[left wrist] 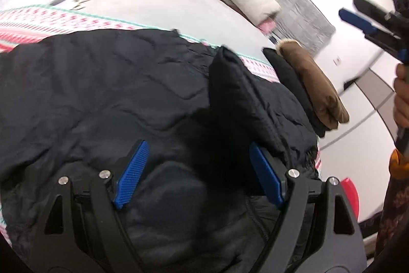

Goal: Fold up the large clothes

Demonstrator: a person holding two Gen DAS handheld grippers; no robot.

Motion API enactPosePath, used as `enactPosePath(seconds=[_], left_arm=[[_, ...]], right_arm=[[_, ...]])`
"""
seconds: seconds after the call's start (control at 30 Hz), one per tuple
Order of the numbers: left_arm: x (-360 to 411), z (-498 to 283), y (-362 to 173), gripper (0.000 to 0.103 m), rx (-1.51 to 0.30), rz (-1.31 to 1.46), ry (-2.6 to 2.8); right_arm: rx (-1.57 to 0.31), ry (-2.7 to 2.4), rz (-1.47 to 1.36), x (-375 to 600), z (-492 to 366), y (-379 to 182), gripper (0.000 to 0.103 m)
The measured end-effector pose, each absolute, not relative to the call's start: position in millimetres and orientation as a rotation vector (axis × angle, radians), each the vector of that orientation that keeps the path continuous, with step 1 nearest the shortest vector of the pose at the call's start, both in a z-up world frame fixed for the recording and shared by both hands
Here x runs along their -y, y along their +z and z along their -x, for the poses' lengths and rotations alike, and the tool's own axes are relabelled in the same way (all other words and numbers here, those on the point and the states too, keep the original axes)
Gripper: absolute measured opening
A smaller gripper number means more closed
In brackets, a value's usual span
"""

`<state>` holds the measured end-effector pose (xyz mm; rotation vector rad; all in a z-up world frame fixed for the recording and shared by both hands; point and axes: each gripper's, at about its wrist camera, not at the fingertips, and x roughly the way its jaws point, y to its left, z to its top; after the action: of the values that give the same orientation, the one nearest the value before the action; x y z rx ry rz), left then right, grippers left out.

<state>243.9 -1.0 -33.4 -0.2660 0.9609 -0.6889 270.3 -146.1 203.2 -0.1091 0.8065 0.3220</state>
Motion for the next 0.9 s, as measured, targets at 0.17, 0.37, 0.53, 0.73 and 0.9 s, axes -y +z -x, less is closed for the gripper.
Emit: enactPosePath(seconds=[0.17, 0.37, 0.53, 0.73, 0.9], left_arm=[[16, -262, -34, 0.081, -1.043, 0.293, -0.711], [-20, -280, -27, 0.081, -1.011, 0.527, -0.749], [11, -297, -49, 0.074, -1.119, 0.449, -0.705], [58, -310, -42, 0.014, -1.024, 0.245, -0.634], [101, -328, -56, 0.026, -1.002, -0.04, -0.446]], right_arm=[[-0.896, 0.128, 0.039, 248, -257, 156, 0.058], [-1.05, -0.06, -0.189, 374, -254, 51, 0.058], [-1.057, -0.008, -0.61, 430, -281, -22, 0.058], [-0.854, -0.026, -0.45, 409, -290, 6, 0.01], [-0.862, -0.182, -0.276, 413, -302, 7, 0.018]])
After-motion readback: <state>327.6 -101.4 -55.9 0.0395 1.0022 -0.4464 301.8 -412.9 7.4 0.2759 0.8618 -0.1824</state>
